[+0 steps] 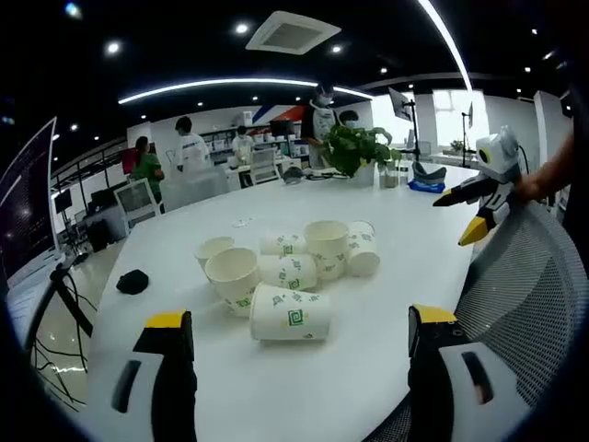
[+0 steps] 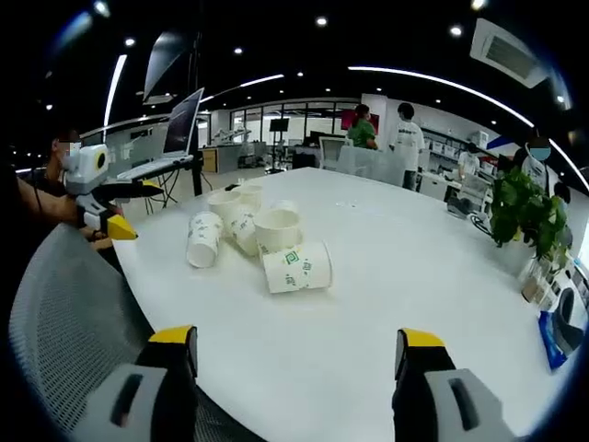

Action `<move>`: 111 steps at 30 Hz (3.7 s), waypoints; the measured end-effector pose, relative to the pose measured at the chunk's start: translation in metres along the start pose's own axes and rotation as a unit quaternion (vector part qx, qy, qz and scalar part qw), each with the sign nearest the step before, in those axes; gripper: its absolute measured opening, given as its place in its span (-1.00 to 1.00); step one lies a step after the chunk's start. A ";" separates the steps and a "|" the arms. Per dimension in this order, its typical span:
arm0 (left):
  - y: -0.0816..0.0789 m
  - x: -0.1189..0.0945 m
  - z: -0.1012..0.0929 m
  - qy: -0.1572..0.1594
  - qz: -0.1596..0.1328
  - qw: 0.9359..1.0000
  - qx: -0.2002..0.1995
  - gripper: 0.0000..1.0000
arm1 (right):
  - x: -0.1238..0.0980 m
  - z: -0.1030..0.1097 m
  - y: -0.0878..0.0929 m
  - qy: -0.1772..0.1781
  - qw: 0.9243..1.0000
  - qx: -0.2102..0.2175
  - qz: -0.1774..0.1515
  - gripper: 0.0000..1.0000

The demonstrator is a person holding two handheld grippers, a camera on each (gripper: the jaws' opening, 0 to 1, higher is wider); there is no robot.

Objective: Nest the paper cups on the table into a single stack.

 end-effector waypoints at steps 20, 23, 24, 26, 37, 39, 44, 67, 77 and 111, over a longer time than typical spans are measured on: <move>-0.002 0.000 -0.001 0.006 -0.008 1.000 -0.001 0.93 | 0.003 0.003 0.002 -0.012 1.000 -0.015 0.020 0.77; -0.003 -0.001 0.000 0.000 -0.013 1.000 -0.006 0.94 | 0.003 0.004 0.000 -0.009 1.000 -0.021 0.016 0.77; -0.003 -0.001 0.000 0.000 -0.013 1.000 -0.007 0.94 | 0.003 0.004 0.000 -0.009 1.000 -0.021 0.016 0.77; -0.003 0.000 0.000 0.002 -0.012 1.000 -0.007 0.94 | 0.003 0.005 0.000 -0.009 1.000 -0.022 0.020 0.77; -0.001 0.001 -0.001 0.005 -0.008 1.000 -0.002 0.94 | 0.001 0.002 -0.001 -0.001 1.000 -0.009 0.010 0.76; -0.001 0.001 -0.001 0.005 -0.007 1.000 -0.001 0.94 | 0.001 0.001 -0.001 -0.001 1.000 -0.007 0.008 0.76; 0.000 0.001 -0.001 0.004 -0.005 1.000 -0.001 0.94 | 0.001 0.001 0.000 -0.003 1.000 0.001 0.004 0.75; 0.001 0.000 -0.003 0.015 0.002 1.000 0.002 0.92 | -0.001 0.001 -0.002 -0.002 1.000 0.010 -0.002 0.73; 0.001 0.000 -0.006 0.027 0.003 1.000 0.007 0.91 | -0.003 -0.001 -0.020 -0.017 1.000 0.003 -0.002 0.65; 0.003 0.002 -0.003 0.021 0.010 1.000 0.000 0.88 | 0.067 -0.052 -0.076 -0.176 0.982 -0.063 0.014 0.22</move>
Point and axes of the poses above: the point that each gripper's makers call its tool centre point, and the gripper's own axes: x roughly forward along the fingers, z roughly to its left, y roughly out of its underside, the point moved 7 cm from there along -x, roughly backward along the fingers, and after that the axes turned 10 degrees about -y, right-handed, at the moved point
